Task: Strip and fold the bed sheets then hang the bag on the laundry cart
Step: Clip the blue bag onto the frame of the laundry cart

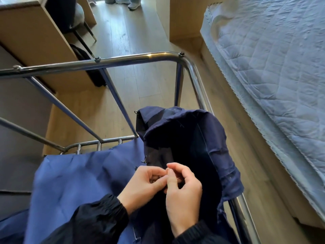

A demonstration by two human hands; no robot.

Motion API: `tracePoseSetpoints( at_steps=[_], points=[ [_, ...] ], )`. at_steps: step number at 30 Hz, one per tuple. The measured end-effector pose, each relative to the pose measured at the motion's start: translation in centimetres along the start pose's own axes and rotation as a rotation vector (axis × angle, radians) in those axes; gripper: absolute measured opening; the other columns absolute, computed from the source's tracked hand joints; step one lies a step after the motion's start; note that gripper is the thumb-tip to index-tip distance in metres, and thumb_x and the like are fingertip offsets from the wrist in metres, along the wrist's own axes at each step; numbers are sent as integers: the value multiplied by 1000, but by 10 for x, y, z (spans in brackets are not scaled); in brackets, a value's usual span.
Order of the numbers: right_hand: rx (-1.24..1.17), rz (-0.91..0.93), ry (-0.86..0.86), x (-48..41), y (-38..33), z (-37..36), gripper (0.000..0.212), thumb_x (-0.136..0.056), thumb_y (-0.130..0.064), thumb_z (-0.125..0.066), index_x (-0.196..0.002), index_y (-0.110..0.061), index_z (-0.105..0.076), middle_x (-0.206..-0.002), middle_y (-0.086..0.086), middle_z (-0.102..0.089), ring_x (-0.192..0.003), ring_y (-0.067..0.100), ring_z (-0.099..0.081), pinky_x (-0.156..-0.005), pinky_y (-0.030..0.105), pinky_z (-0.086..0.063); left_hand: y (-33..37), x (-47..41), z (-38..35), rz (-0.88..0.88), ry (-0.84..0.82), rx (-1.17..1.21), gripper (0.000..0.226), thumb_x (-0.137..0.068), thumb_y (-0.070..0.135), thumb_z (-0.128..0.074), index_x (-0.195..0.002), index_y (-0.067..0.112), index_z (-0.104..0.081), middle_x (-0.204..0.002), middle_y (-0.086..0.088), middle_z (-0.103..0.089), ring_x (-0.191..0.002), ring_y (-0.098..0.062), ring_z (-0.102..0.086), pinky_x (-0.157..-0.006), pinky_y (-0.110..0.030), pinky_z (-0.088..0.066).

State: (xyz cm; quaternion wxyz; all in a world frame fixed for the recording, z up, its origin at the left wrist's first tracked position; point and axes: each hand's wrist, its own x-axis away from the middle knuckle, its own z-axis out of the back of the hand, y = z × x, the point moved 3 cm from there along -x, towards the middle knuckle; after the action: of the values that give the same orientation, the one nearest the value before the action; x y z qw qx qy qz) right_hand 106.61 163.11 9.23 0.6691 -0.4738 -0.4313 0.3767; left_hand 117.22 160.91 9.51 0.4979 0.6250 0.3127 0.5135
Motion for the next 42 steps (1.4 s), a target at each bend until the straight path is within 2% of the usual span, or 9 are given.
tracePoseSetpoints(
  at_steps=[8, 13, 17, 20, 25, 27, 30, 36, 42],
  points=[
    [38, -54, -82, 7, 1, -9, 26, -86, -11, -64, -85, -37, -67, -89, -6, -68, -83, 8, -65, -75, 23, -51, -12, 13, 7, 50, 95, 181, 25, -83, 18, -62, -95, -1, -73, -91, -11, -75, -85, -14, -71, -71, -16, -50],
    [44, -192, -135, 7, 11, -10, 22, -86, -14, -62, -83, -34, -68, -90, -6, -70, -83, 6, -65, -78, 30, -54, -21, 16, 3, 51, 159, 128, 23, -84, 20, -63, -89, 2, -76, -84, -10, -75, -79, -13, -70, -68, -18, -50],
    [143, -279, -317, -14, 15, -27, 25, -78, -19, -52, -89, -33, -71, -85, -4, -72, -85, 19, -67, -82, 41, -55, -44, 27, 12, 120, 327, 86, 13, -88, -2, -61, -81, -3, -72, -73, -14, -73, -67, -11, -67, -63, -18, -50],
    [472, -120, -582, -52, 23, -73, 38, -87, -6, -46, -114, -21, -67, -115, 3, -67, -111, 21, -59, -96, 24, -44, -64, 39, 27, 190, 500, 65, 16, -89, 0, -60, -74, 0, -68, -69, -10, -72, -65, -9, -66, -65, -18, -49],
    [1162, 525, -1187, -61, 82, -162, 33, -88, -5, -43, -117, -10, -58, -121, 12, -60, -121, 32, -49, -100, 43, -40, -91, 56, 31, 307, 654, 21, 25, -90, 11, -62, -65, 9, -62, -52, 8, -58, -52, 0, -46, -54, -17, -39],
    [1504, 737, -1222, -65, 103, -171, 34, -92, -10, -39, -121, -8, -57, -125, 12, -59, -132, 33, -37, -110, 47, -24, -103, 56, 23, 372, 651, 46, 29, -92, 14, -60, -63, 15, -60, -49, 11, -57, -49, 2, -45, -54, -17, -38],
    [1920, 794, -1152, -80, 119, -171, 38, -98, -20, -35, -131, -15, -54, -134, 6, -56, -132, 32, -35, -114, 53, -5, -121, 55, 12, 501, 553, 124, 34, -92, 21, -58, -59, 17, -53, -50, 6, -52, -51, -11, -43, -55, -26, -36],
    [2107, 749, -1135, -85, 119, -150, 41, -102, -19, -26, -134, -21, -52, -137, 6, -54, -134, 32, -34, -113, 49, -5, -131, 60, 5, 619, 365, 107, 34, -83, 14, -57, -49, 19, -58, -65, -3, -66, -51, -10, -55, -47, -17, -40],
    [1883, 717, -1264, -83, 120, -126, 23, -92, -21, -51, -109, -17, -65, -116, 7, -67, -114, 26, -55, -103, 39, -22, -145, 74, 10, 676, 253, -9, 6, -51, 29, -62, -49, 23, -64, -64, -6, -69, -65, -17, -66, -72, -33, -56]
  ],
)
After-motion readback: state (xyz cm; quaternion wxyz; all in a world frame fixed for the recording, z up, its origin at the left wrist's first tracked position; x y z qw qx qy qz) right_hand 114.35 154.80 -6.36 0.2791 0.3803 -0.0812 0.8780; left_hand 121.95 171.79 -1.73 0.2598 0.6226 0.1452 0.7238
